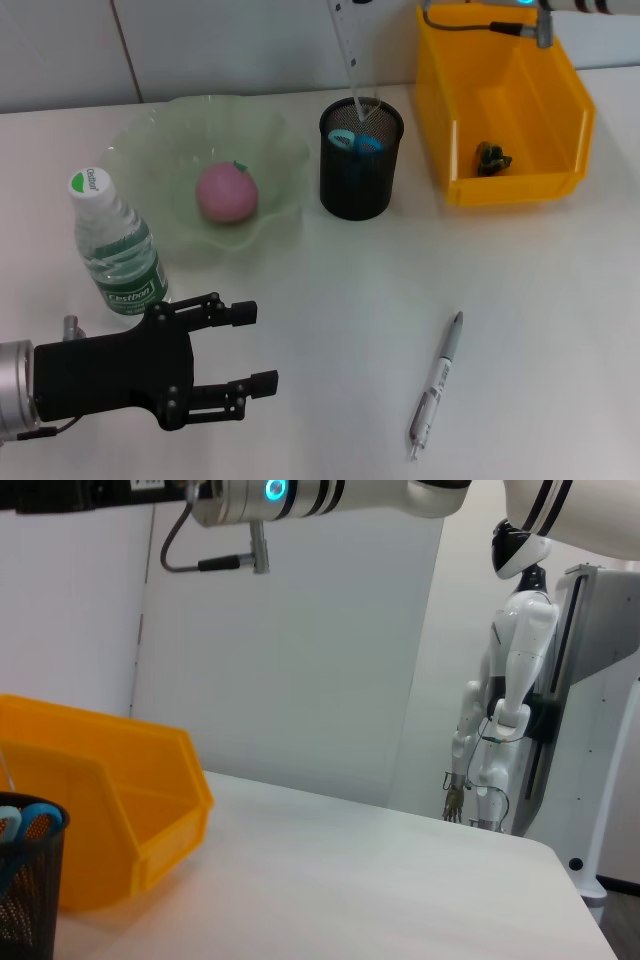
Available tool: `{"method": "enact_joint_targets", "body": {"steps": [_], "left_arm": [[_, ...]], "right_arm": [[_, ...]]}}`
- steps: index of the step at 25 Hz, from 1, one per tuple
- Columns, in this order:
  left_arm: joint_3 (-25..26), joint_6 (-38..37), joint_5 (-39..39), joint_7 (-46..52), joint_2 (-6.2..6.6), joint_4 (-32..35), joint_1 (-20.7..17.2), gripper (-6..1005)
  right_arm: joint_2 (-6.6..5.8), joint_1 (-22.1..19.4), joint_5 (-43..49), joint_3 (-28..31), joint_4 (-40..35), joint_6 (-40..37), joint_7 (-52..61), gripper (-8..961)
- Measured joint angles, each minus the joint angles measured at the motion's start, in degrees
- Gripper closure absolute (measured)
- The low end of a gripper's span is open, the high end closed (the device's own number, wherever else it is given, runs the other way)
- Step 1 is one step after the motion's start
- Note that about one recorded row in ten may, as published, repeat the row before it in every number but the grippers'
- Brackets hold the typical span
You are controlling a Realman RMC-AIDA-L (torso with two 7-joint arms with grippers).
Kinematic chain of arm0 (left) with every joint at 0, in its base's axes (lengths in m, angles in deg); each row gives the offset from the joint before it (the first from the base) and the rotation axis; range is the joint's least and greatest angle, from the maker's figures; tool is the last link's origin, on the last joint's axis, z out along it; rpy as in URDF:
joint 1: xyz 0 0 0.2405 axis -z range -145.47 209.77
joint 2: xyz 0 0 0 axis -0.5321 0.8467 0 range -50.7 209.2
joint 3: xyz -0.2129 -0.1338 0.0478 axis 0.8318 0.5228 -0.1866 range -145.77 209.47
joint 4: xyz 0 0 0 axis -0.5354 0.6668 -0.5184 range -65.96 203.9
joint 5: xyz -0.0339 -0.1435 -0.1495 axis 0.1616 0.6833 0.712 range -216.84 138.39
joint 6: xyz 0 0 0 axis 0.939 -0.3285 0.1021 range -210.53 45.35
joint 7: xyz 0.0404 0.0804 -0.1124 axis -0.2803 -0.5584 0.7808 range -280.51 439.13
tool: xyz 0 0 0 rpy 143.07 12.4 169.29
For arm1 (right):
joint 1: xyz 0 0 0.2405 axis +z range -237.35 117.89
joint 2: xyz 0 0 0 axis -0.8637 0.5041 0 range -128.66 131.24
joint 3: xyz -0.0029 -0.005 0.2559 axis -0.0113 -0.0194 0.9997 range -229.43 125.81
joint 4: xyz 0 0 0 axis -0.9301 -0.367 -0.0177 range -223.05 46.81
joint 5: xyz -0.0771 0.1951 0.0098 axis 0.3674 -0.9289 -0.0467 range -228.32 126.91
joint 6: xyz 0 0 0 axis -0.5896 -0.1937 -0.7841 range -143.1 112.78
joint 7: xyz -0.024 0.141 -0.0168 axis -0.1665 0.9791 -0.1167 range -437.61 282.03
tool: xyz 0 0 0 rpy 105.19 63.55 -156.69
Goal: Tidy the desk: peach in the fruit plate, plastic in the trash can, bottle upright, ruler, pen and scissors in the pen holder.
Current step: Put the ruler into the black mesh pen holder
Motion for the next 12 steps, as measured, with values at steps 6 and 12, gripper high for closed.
{"method": "enact_joint_targets", "body": {"steps": [6, 12], "left_arm": [[0.03, 0.2, 0.0, -0.54, -0.04, -0.08, 0.0, 208], [0.03, 0.2, 0.0, -0.71, -0.09, -0.09, 0.0, 208]], "right_arm": [[0.01, 0.35, -1.55, -0.3, 2.91, 2.0, -2.46, 572], [0.06, 0.85, -6.8, -0.56, 7.55, 3.78, -7.63, 572]]}}
